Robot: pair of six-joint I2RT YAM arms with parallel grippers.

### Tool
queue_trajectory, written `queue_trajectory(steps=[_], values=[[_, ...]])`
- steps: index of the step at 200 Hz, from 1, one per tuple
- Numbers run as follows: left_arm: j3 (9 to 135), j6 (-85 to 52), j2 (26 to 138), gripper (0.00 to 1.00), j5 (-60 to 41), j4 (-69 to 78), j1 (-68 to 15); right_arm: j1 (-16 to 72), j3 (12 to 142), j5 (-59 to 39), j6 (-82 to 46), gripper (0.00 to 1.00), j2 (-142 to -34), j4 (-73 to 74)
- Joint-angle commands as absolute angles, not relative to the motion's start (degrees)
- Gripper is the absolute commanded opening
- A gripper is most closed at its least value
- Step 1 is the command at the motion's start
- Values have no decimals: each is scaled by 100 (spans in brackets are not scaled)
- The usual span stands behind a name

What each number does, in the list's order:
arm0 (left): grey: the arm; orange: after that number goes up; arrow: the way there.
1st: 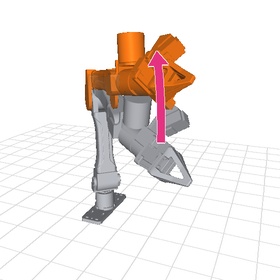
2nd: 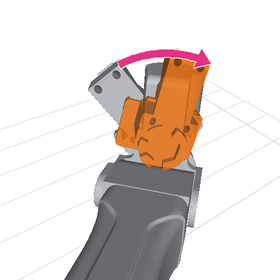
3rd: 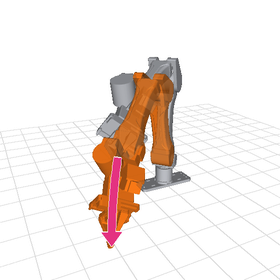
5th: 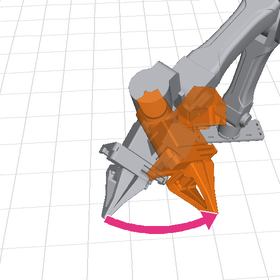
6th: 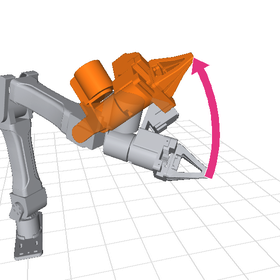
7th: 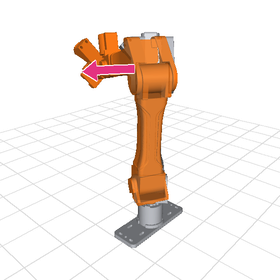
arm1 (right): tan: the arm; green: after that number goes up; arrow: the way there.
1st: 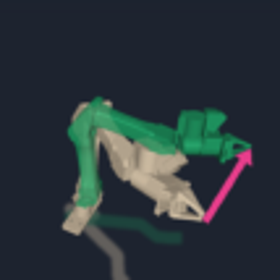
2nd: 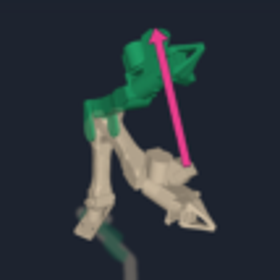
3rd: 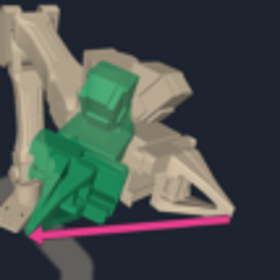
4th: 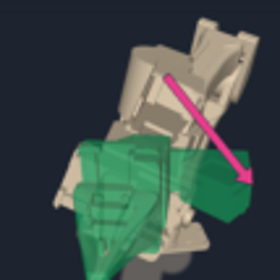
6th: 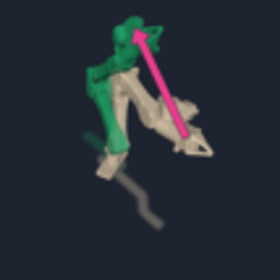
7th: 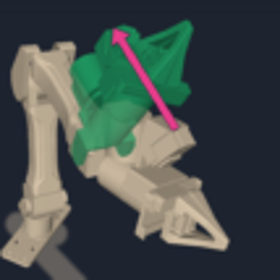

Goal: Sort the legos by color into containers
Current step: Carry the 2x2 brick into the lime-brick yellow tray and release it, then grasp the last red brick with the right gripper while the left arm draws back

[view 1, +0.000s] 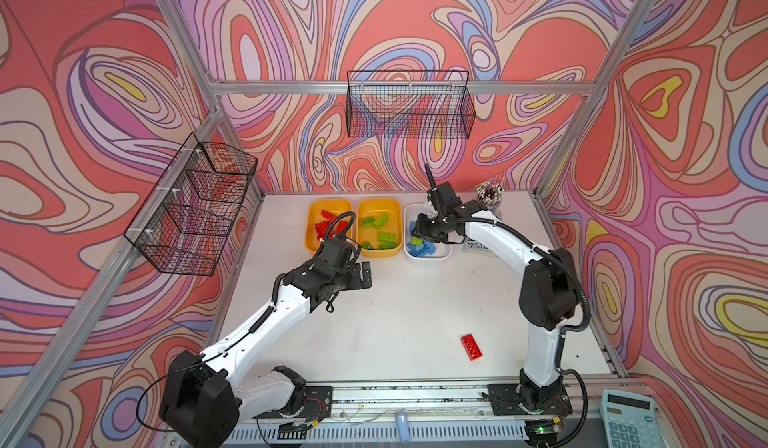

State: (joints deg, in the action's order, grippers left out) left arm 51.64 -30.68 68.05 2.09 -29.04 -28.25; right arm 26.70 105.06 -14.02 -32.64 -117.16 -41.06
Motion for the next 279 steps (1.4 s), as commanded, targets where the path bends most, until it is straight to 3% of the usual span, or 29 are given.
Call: queue_trajectory(steps=[1,23,36,62,74,122,168,222,279], values=[[5251,-3117,6690,100,440,-3146,-2712,2780,11709,-1867,-3199,19,-12588,-4361],[5354,-3027,6731,100,510,-3255,-2498,2808,13043,-2133,-3262,21,-13626,-4438],[5417,-3025,6739,100,464,-3287,-2318,2806,13655,-2297,-3343,28,-14131,-4404],[5557,-3016,6796,100,330,-3307,-2019,2809,14235,-2581,-3544,69,-14613,-4047],[5661,-3008,6875,100,218,-3328,-1914,2805,14168,-2605,-3530,76,-14522,-3904],[5616,-3213,7027,100,-283,-2962,-1835,2804,12571,-1971,-2633,78,-12907,-4415],[4514,-3903,6324,100,-772,-2430,-1898,2815,8990,-957,-2444,74,-10391,-4885],[3767,-4325,4578,100,222,-3131,-2719,2860,5638,-284,-3210,76,-7686,-5421],[3561,-4667,3281,100,576,-3917,-2919,2943,4026,-742,-3633,76,-6459,-5257]])
